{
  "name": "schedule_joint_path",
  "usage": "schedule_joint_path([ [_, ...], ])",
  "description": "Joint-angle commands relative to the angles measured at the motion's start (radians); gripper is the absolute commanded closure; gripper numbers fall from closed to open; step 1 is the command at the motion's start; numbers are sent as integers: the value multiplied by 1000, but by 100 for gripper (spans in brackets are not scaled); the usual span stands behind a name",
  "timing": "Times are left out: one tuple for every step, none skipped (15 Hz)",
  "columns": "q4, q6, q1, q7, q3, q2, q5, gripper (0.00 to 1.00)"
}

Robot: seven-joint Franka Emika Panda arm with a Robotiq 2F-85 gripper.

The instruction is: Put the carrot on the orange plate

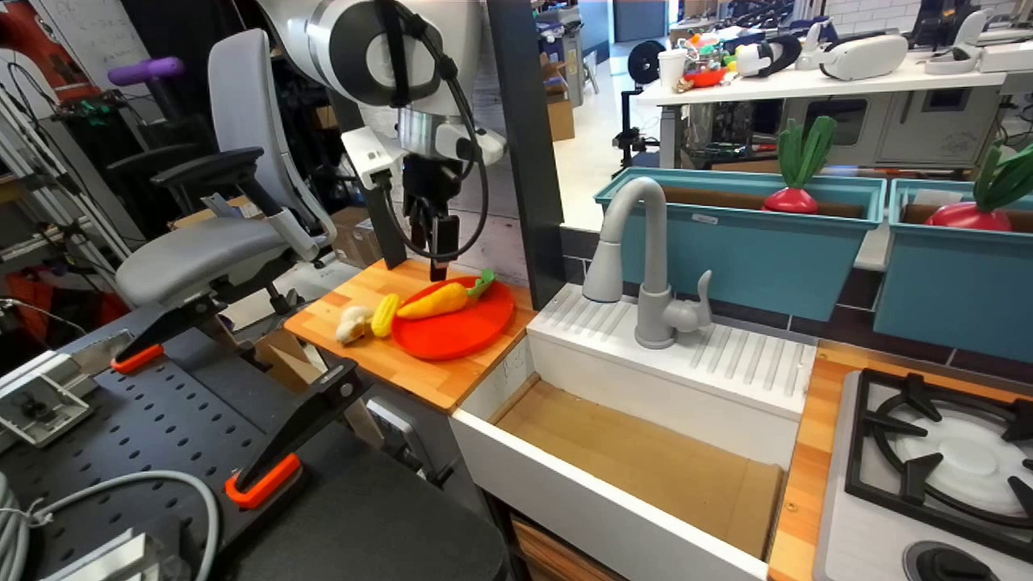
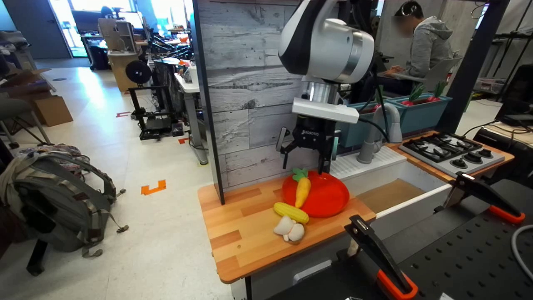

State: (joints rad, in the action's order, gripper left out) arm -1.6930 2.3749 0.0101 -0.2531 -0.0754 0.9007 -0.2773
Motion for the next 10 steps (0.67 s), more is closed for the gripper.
schedule_joint_path([
  [-139,-18,-35,62,3,-144,35,0],
  [-180,-23,-51,80,4,-180,56,0],
  [-230,-21,-71,95,5,-223,79,0],
  [-265,-21,-87,110,6,-253,106,0],
  [-307,-27,-105,115,5,-288,132,0],
  [-358,-20,-128,116,6,-330,164,0],
  [-400,-11,-146,122,3,-362,193,0],
  [-448,9,-174,110,7,-399,231,0],
  [-322,-22,-138,98,-2,-294,180,0],
  [-348,-21,-152,91,-3,-316,185,0],
])
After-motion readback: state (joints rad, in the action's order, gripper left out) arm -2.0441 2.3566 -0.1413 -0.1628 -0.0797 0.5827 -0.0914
